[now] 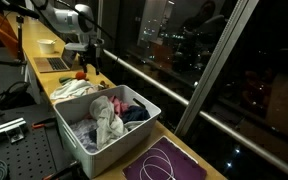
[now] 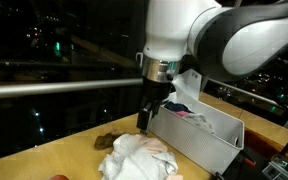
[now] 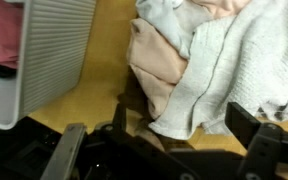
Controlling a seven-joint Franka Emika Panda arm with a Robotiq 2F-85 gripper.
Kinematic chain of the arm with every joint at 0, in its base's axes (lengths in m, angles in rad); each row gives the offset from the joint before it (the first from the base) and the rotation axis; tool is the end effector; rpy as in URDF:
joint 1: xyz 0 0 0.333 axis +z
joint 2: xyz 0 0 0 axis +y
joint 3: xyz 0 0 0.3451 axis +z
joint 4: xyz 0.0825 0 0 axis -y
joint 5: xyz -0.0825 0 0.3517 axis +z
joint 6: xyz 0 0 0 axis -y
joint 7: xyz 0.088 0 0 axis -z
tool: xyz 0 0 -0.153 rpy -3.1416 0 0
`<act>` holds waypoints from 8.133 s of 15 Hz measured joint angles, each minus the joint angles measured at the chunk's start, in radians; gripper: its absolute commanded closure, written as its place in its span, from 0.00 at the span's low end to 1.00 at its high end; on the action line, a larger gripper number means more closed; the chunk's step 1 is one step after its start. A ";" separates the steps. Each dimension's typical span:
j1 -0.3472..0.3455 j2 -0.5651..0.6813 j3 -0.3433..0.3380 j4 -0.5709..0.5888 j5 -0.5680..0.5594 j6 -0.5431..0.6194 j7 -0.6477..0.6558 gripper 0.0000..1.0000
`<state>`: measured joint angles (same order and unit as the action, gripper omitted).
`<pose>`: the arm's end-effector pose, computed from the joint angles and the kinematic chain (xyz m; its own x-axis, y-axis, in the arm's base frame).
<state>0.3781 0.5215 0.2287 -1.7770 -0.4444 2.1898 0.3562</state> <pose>0.5473 0.3275 0.2665 0.8779 0.4780 -0.0269 0.4694 -0.8483 0.2450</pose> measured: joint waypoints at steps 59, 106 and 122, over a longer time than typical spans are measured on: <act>-0.269 -0.386 -0.152 -0.168 0.023 -0.122 -0.157 1.00; 0.043 0.686 -0.074 0.820 0.190 -0.168 -0.470 0.51; 0.011 0.424 -0.129 0.660 0.192 -0.182 -0.383 0.96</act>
<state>0.3889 0.9452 0.0996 -1.1169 -0.2522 2.0082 -0.0263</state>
